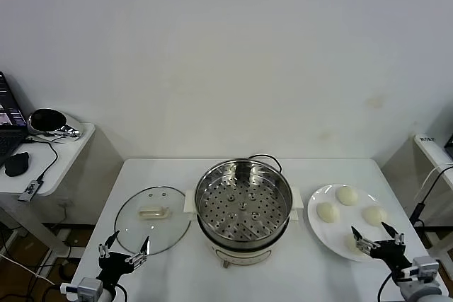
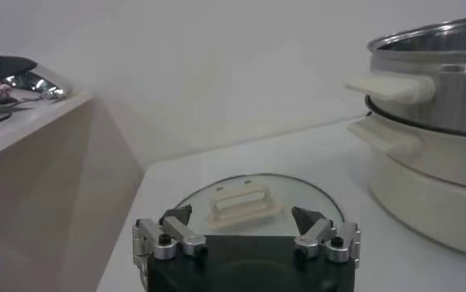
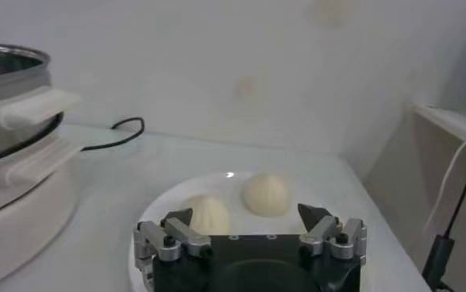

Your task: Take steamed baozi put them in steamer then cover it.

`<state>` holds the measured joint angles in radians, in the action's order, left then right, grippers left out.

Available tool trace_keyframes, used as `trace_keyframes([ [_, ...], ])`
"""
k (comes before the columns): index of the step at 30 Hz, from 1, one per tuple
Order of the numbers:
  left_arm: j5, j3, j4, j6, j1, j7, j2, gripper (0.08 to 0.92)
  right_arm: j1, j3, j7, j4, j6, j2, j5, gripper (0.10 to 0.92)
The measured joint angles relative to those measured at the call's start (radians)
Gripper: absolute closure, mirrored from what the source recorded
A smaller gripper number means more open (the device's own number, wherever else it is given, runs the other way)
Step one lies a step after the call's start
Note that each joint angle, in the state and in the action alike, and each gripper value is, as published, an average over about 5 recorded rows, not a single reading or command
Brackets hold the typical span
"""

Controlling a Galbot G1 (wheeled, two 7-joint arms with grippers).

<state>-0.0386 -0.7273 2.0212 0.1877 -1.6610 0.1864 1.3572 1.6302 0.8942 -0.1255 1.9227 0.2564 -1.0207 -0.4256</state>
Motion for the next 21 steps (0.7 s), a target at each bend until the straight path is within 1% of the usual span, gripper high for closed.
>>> trace_keyframes([
  [5, 0.004, 0.003, 0.0, 0.0, 0.001, 0.0, 0.005, 0.177, -0.048, 0.007, -0.03, -0.023, 0.025, 0.051, 0.062, 0.203],
  [11, 0.013, 0.01, 0.014, 0.0, -0.008, 0.0, 0.016, 0.177, -0.156, -0.012, -0.13, -0.089, 0.065, 0.177, 0.222, 0.203],
  [15, 0.018, 0.011, 0.026, -0.001, -0.009, 0.001, 0.025, 0.177, -0.248, -0.042, -0.257, -0.143, 0.074, 0.279, 0.352, 0.203],
  [21, 0.022, 0.008, 0.039, -0.001, -0.015, -0.003, 0.039, 0.177, -0.443, -0.156, -0.512, -0.244, 0.035, 0.408, 0.543, 0.203],
])
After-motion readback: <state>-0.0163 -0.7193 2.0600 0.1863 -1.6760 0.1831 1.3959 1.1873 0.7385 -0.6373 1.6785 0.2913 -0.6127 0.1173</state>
